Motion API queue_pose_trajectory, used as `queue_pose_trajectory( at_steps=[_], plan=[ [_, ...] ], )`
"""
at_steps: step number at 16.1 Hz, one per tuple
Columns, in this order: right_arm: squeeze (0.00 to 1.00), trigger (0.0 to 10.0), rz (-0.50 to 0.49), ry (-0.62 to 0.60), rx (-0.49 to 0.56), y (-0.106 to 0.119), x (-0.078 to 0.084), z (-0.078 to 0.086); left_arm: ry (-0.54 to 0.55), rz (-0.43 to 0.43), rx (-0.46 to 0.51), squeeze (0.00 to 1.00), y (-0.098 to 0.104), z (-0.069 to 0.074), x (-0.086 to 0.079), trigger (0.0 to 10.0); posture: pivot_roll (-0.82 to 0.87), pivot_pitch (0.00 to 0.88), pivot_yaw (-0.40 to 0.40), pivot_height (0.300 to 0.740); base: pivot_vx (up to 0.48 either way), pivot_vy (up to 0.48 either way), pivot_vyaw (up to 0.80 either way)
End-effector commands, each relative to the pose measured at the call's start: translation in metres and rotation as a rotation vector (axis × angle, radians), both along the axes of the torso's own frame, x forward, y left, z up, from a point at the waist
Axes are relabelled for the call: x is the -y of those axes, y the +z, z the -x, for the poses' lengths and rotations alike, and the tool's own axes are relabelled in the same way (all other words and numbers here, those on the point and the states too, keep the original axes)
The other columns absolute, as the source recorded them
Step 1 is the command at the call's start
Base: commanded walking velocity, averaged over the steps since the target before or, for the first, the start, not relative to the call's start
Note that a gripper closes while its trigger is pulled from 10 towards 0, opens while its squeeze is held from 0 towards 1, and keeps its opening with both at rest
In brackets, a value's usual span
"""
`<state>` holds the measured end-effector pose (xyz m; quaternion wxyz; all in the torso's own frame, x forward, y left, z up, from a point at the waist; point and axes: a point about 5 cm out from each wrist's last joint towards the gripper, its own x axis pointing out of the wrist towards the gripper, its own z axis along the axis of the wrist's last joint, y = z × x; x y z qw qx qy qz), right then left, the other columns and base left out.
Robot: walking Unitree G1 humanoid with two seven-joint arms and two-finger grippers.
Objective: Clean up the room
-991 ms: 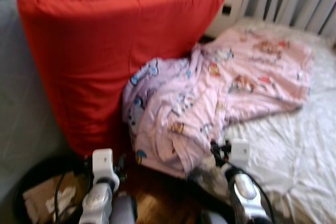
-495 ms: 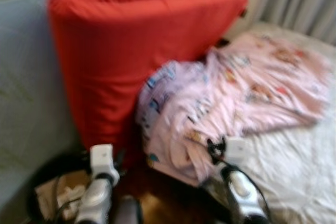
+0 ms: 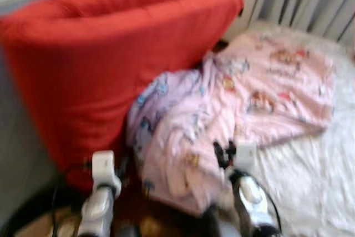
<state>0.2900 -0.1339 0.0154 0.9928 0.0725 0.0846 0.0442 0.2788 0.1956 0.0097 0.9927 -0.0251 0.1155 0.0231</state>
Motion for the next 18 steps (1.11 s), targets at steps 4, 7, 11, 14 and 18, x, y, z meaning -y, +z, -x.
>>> queue_pose_trajectory(
  at_steps=[4,7,11,14,18],
  plan=[
    [0.0,10.0,0.008,-0.057,-0.057,-0.007,0.014,0.002,-0.013,0.017,-0.016,0.0,-0.003,0.001,0.008,10.0,-0.11,0.052,-0.064,0.63,0.268,0.0,0.0],
    [0.0,10.0,-0.011,-0.04,-0.133,-0.016,0.012,0.006,-0.006,0.018,-0.008,0.0,-0.002,0.001,0.006,10.0,-0.1,0.054,-0.064,0.63,0.0,0.0,0.0],
    [0.0,10.0,-0.036,-0.055,-0.29,-0.035,0.013,0.019,-0.019,0.018,-0.009,0.0,-0.003,0.003,0.007,10.0,-0.1,0.065,-0.06,0.63,0.0,0.0,0.0],
    [1.0,10.0,-0.143,-0.133,-0.358,-0.041,0.02,0.022,-0.022,0.011,-0.013,0.0,-0.005,0.006,0.005,10.0,-0.09,0.081,-0.055,0.63,0.0,0.0,0.0],
    [1.0,10.0,0.135,-0.05,-0.457,-0.047,0.024,0.023,-0.02,-0.01,-0.022,0.0,-0.008,0.016,-0.005,10.0,-0.06,0.096,-0.047,0.63,0.0,0.0,0.0]
  ],
)
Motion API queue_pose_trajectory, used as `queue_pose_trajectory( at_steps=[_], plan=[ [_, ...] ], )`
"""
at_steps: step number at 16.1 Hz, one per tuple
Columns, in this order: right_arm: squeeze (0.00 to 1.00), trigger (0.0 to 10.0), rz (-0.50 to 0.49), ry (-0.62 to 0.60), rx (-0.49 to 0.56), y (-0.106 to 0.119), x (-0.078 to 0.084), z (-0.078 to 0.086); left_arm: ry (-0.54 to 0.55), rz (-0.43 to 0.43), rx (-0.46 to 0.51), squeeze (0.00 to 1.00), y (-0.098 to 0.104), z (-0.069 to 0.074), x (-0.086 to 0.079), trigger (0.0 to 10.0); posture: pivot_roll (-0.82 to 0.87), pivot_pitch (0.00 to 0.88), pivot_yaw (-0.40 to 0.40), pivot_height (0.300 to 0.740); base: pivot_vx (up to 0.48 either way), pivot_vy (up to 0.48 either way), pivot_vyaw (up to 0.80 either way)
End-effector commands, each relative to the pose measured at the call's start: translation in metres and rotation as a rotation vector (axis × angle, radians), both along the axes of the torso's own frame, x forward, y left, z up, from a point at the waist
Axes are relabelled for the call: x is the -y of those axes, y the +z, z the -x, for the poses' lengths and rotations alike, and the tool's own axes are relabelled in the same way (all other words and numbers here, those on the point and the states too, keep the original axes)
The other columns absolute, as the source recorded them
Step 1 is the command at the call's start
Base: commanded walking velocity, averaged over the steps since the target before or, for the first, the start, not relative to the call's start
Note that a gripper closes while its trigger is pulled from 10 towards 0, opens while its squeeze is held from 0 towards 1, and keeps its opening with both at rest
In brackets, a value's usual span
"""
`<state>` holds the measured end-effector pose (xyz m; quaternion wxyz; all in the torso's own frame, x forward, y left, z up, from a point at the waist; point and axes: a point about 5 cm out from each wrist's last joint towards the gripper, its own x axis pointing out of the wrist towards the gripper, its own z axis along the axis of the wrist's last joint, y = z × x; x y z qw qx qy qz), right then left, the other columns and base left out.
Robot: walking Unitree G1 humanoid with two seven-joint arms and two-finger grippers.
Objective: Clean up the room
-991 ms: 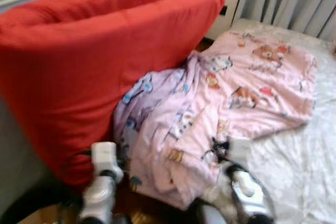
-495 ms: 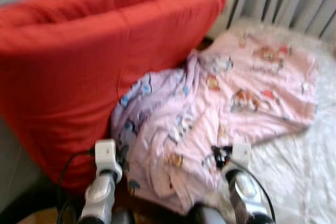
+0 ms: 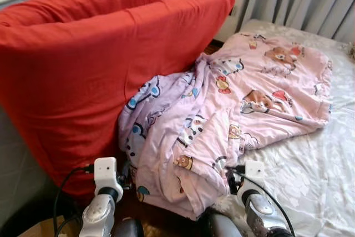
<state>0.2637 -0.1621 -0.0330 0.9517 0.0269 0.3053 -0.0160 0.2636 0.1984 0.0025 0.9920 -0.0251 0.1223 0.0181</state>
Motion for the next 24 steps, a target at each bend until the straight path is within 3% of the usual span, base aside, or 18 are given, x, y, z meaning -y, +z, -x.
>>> queue_pose_trajectory(
  at_steps=[1,2,6,11,19,24],
  plan=[
    [0.63,10.0,-0.021,0.076,-0.013,0.001,-0.012,-0.003,-0.016,-0.017,-0.012,0.0,-0.001,0.004,-0.003,10.0,-0.06,0.099,-0.043,0.63,0.0,0.0,0.0],
    [0.0,10.0,-0.047,0.1,-0.022,0.0,-0.017,-0.002,-0.021,-0.02,-0.014,0.0,-0.002,0.006,-0.003,10.0,-0.04,0.105,-0.04,0.63,0.0,0.0,0.0],
    [0.0,10.0,-0.023,0.004,-0.042,-0.002,-0.01,-0.001,-0.024,-0.033,-0.023,0.0,-0.003,0.016,-0.009,10.0,-0.03,0.139,-0.026,0.63,0.0,0.0,0.0],
    [0.0,10.0,0.133,0.159,-0.048,-0.004,-0.01,0.002,-0.026,-0.043,-0.037,0.0,-0.003,0.025,-0.013,10.0,-0.01,0.18,-0.024,0.63,0.0,0.0,0.0],
    [0.0,10.0,0.184,0.194,-0.088,-0.006,-0.007,0.005,-0.042,-0.031,-0.057,0.0,-0.003,0.028,-0.007,10.0,-0.01,0.197,-0.026,0.63,0.0,0.0,0.0],
    [0.0,10.0,0.217,0.225,-0.104,-0.01,-0.007,0.009,-0.045,-0.028,-0.064,0.0,-0.003,0.039,-0.004,10.0,0.01,0.244,-0.028,0.63,0.0,0.0,0.0]
  ],
)
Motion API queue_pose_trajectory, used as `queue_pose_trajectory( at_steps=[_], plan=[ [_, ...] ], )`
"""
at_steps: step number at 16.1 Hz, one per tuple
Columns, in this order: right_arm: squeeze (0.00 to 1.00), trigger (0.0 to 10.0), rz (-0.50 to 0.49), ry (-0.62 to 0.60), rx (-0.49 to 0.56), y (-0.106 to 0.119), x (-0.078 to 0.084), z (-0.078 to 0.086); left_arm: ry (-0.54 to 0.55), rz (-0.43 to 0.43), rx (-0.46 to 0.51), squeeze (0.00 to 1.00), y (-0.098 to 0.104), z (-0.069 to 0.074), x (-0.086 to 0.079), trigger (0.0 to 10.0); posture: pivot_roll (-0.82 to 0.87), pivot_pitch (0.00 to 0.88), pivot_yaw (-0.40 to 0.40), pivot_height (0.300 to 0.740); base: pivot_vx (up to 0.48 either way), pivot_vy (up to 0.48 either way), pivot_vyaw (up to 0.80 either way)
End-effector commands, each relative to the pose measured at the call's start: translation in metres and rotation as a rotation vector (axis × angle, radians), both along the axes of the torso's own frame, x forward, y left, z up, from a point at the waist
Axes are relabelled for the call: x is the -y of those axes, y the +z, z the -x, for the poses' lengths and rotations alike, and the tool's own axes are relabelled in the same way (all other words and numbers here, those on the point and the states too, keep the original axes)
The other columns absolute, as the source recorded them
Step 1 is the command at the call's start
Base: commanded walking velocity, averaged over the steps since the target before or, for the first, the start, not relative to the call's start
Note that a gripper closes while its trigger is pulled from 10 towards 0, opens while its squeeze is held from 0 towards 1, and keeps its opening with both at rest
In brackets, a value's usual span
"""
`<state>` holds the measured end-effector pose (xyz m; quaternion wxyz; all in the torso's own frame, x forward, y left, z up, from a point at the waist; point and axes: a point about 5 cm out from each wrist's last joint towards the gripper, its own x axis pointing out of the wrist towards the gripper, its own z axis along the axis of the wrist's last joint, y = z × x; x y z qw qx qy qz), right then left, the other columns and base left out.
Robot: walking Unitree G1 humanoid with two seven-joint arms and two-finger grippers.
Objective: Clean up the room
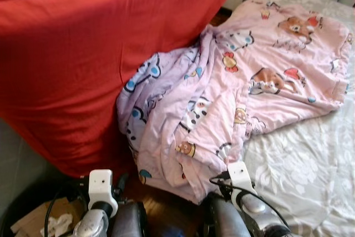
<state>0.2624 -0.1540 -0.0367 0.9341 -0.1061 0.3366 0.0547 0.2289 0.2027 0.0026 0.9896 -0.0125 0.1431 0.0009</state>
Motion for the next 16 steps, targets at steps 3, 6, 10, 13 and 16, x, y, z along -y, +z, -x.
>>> queue_pose_trajectory(
  at_steps=[3,6,10,13,16],
  plan=[
    [0.0,10.0,0.031,0.027,-0.012,-0.004,-0.001,0.005,-0.004,-0.006,-0.039,0.0,-0.004,0.01,0.001,10.0,0.0,0.272,-0.031,0.63,0.0,0.0,0.0],
    [0.0,10.0,0.045,0.04,0.027,0.0,-0.004,0.001,-0.001,-0.003,-0.047,0.0,-0.003,0.017,0.002,10.0,0.02,0.291,-0.03,0.63,0.0,0.0,0.0],
    [0.0,10.0,0.074,0.085,0.093,0.008,-0.01,-0.007,0.014,-0.004,-0.048,0.0,-0.001,0.021,-0.001,10.0,0.02,0.3,-0.033,0.63,0.0,0.0,0.0],
    [0.0,10.0,0.124,0.091,0.15,0.016,-0.008,-0.016,0.018,-0.002,-0.052,0.0,0.0,0.023,0.0,10.0,0.03,0.308,-0.037,0.63,0.0,0.0,0.0],
    [0.0,10.0,0.176,0.108,0.165,0.019,-0.006,-0.019,0.022,0.001,-0.053,0.0,0.002,0.025,0.001,10.0,0.03,0.32,-0.04,0.63,0.0,0.0,0.0]
  ],
)
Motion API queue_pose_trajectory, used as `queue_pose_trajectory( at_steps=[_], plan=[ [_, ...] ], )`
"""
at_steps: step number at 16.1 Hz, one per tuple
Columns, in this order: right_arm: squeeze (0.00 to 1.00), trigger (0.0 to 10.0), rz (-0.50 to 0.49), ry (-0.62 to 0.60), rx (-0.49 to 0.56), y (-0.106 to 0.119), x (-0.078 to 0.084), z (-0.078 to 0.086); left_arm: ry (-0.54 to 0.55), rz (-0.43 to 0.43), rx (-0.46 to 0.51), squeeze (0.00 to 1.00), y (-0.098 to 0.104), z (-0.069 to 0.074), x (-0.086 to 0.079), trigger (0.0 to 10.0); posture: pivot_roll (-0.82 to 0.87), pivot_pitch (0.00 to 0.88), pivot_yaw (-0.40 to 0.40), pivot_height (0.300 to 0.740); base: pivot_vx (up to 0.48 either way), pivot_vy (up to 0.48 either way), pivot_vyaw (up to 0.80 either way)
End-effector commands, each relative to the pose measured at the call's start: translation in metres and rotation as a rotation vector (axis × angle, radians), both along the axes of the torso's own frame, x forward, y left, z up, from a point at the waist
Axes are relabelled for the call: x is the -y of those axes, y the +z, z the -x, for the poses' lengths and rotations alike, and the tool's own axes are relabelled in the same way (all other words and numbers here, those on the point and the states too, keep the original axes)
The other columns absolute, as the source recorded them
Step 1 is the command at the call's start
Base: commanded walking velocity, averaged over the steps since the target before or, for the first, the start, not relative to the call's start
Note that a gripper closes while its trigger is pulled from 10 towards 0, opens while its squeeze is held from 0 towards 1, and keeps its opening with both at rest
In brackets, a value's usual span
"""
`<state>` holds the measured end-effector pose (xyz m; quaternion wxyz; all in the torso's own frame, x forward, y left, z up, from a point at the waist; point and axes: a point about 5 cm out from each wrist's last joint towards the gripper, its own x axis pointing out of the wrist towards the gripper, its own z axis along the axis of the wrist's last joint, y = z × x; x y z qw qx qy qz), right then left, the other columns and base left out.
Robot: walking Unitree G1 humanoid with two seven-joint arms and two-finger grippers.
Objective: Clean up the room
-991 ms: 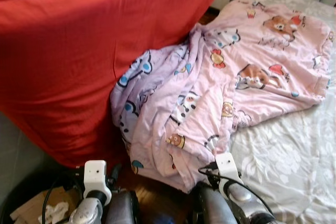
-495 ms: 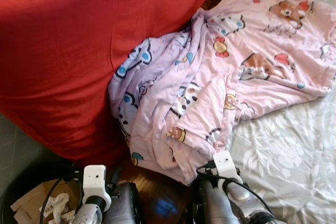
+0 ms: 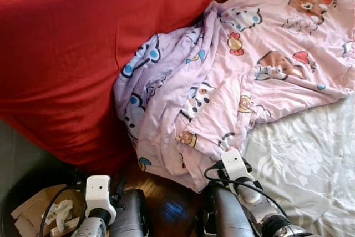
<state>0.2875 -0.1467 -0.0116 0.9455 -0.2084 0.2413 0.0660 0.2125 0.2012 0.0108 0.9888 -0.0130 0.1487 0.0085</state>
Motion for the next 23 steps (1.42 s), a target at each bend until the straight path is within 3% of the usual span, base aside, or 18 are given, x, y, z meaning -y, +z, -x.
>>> queue_pose_trajectory(
  at_steps=[1,5,8,11,12,13,23],
  plan=[
    [0.0,10.0,0.034,-0.001,-0.02,-0.005,0.003,0.004,0.01,0.002,-0.045,0.0,-0.007,0.009,-0.001,10.0,0.03,0.326,-0.042,0.63,0.0,0.0,0.0],
    [0.0,10.0,0.052,-0.01,-0.007,-0.001,0.007,0.0,0.011,0.007,-0.044,0.0,-0.006,0.008,0.001,10.0,0.02,0.332,-0.046,0.63,0.0,0.0,0.0],
    [0.0,10.0,0.104,0.059,0.042,0.006,0.002,-0.006,0.021,0.015,-0.042,0.0,-0.005,0.007,0.003,10.0,0.01,0.339,-0.051,0.63,0.0,0.0,0.0],
    [0.0,10.0,0.054,0.048,0.005,0.005,0.003,-0.007,0.023,0.017,-0.04,0.0,-0.005,0.006,0.004,10.0,0.01,0.341,-0.055,0.63,0.0,0.0,0.0],
    [0.0,7.5,0.038,0.052,0.0,0.005,0.001,-0.006,0.023,0.019,-0.04,0.0,-0.004,0.005,0.005,10.0,0.01,0.341,-0.057,0.63,0.0,0.0,0.0],
    [0.0,0.0,0.064,0.063,0.0,0.004,0.0,-0.005,0.023,0.02,-0.04,0.0,-0.004,0.005,0.006,10.0,0.01,0.343,-0.059,0.63,0.0,0.0,0.0],
    [0.0,0.0,0.074,0.069,-0.04,-0.004,0.001,0.002,0.051,0.03,-0.034,0.0,-0.004,0.008,0.007,10.0,0.01,0.336,-0.079,0.63,0.0,0.0,0.0]
  ],
)
